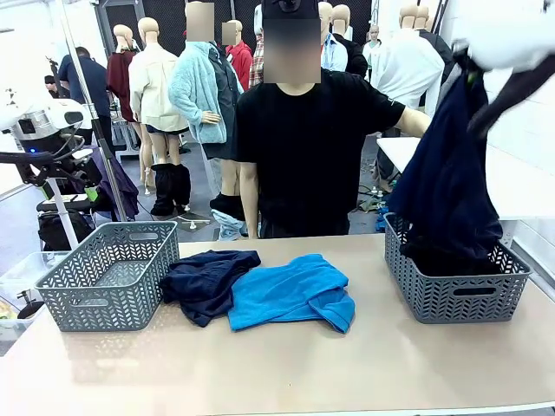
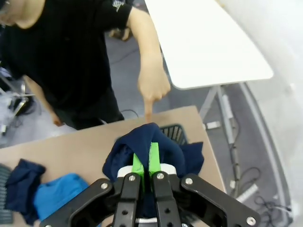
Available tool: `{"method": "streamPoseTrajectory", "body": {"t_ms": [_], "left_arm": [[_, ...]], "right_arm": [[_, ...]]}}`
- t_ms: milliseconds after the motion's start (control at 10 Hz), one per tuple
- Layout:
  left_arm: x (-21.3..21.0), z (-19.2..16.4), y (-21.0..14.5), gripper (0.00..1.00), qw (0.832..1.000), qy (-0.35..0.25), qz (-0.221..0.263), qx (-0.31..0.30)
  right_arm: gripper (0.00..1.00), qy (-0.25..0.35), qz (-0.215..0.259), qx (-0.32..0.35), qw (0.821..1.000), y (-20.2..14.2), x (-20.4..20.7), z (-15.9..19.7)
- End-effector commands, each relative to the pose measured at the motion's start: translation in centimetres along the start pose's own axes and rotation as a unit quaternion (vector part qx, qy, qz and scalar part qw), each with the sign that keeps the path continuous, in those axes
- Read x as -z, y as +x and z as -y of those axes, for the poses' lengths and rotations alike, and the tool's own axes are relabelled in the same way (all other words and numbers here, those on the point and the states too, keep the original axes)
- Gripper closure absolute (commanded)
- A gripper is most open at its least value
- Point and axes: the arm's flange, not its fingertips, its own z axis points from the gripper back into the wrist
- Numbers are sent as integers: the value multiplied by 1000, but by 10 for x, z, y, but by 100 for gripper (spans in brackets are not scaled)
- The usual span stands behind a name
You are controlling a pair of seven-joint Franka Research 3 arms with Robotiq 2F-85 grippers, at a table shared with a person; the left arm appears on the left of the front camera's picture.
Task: Sort the tops and bottoms.
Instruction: Sort the clothes according to human instructions.
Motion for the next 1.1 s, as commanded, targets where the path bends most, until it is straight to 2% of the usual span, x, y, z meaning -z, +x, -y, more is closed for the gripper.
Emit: {"method": "streamPoseTrajectory", "body": {"t_ms": [0,100,200,800,1000], "left_arm": [[-1,-2,1,0,1000,-6,3,-7],[-1,-2,1,0,1000,-6,3,-7],[-1,-2,1,0,1000,-6,3,-7],[-1,-2,1,0,1000,-6,3,-7],[-1,-2,1,0,1000,-6,3,-7]], "right_arm": [[100,10,4,11,1000,-39,13,4],[100,-6,-22,15,1000,-54,22,5],[100,1,-7,1,1000,-19,10,2],[100,2,-1,2,1000,-20,7,3],[100,6,-41,8,999,-34,48,15]]}}
